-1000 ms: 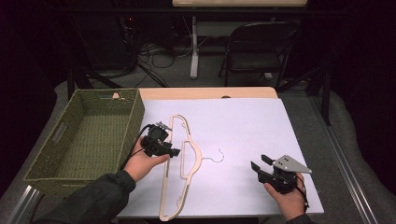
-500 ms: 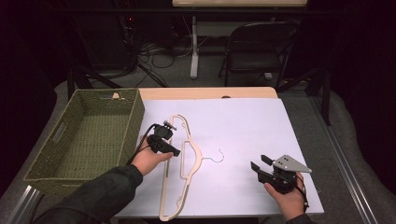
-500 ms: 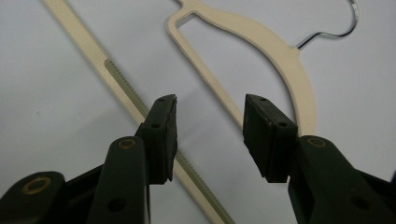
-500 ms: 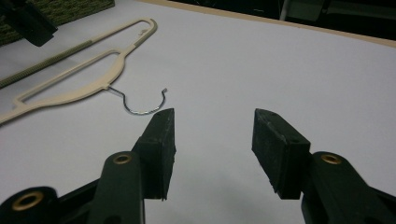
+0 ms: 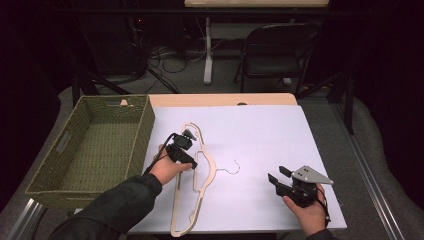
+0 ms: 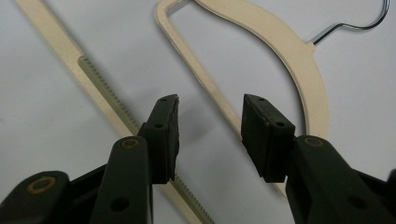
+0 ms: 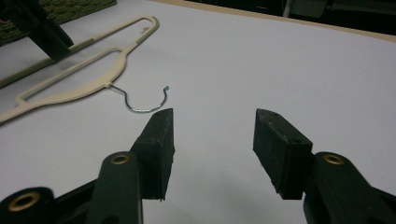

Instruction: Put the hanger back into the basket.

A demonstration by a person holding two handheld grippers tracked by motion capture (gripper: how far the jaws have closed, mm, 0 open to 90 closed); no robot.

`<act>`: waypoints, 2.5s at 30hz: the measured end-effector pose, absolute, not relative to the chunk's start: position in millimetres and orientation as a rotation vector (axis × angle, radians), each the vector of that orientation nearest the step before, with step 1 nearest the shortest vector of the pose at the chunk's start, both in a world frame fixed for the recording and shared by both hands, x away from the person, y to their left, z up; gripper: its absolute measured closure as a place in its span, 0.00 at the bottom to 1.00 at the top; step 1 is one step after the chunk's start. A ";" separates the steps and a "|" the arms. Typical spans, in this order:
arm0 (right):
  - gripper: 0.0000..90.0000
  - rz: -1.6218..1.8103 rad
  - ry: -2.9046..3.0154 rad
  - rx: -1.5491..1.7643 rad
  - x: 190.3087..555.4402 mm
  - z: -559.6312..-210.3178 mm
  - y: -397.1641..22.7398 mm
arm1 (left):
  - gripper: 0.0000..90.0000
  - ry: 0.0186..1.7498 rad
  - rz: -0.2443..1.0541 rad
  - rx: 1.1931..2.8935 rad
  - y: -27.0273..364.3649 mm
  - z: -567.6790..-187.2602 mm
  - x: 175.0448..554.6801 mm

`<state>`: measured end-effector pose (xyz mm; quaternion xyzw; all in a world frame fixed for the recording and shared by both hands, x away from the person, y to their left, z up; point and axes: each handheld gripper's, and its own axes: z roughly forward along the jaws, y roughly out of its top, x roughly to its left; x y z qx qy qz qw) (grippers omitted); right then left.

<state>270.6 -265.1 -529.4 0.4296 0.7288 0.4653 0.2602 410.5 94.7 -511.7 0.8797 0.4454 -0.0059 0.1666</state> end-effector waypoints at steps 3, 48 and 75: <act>0.53 1.261 1.975 1.164 270.7 -529.5 -265.2 | 0.63 1.275 -0.042 2.509 91.3 -515.8 411.5; 0.53 1.287 1.966 1.165 272.2 -530.4 -266.6 | 0.75 1.320 -0.114 2.565 80.6 -525.4 416.7; 0.53 1.284 1.975 1.154 272.2 -530.9 -265.9 | 0.95 1.395 -0.242 2.540 83.4 -522.9 413.6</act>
